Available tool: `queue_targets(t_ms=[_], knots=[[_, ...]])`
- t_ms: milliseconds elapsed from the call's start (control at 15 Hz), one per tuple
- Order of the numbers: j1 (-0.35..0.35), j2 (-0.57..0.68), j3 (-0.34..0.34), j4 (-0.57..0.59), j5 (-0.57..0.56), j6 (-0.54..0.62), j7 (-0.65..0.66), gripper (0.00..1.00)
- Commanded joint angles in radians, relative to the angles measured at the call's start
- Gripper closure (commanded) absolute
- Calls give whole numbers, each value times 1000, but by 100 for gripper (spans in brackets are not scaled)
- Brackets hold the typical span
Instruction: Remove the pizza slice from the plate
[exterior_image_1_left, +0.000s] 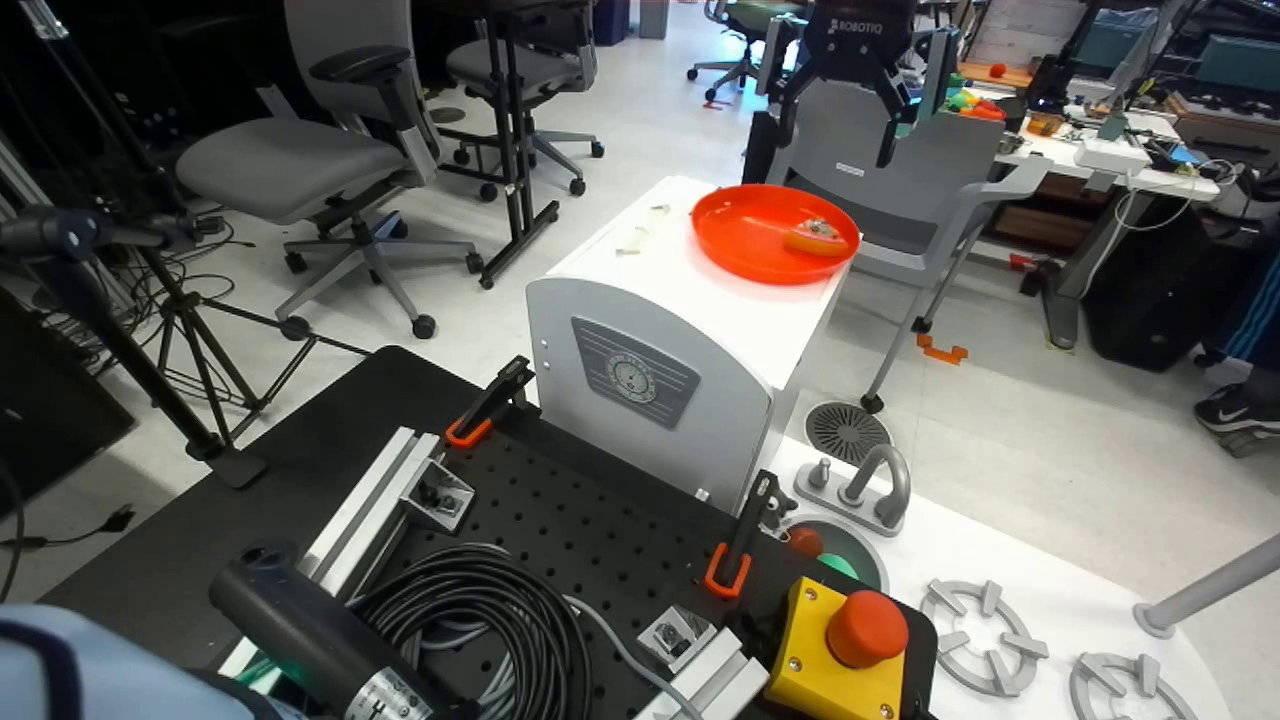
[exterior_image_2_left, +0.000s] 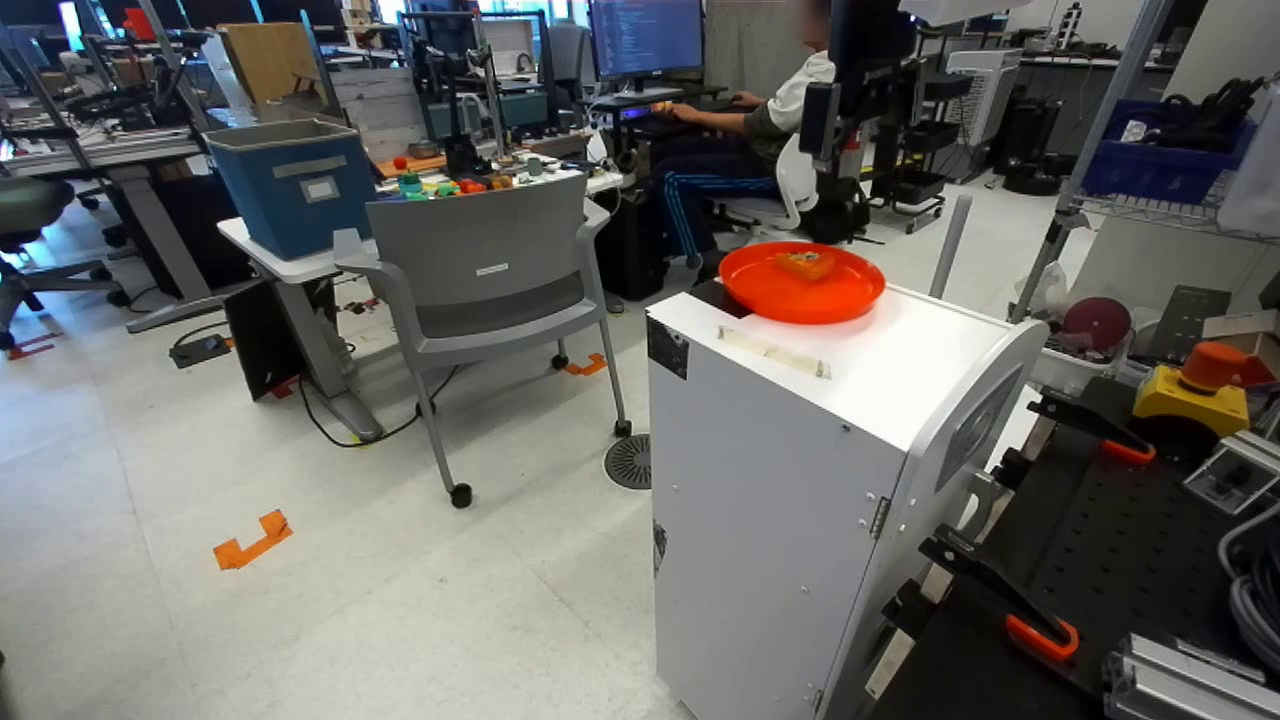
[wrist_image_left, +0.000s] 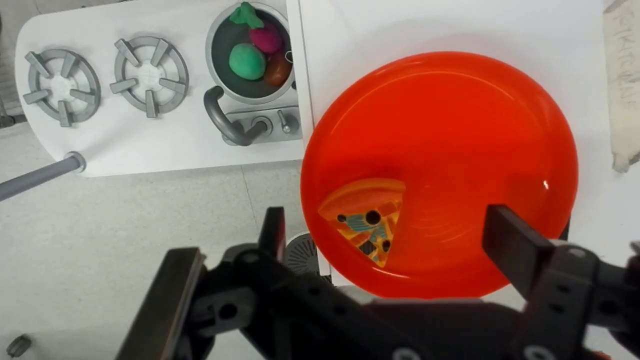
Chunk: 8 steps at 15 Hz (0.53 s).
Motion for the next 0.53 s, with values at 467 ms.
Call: queue_targets(t_ms=[467], knots=[[-9,0,8,6,13,-7,-100,0]])
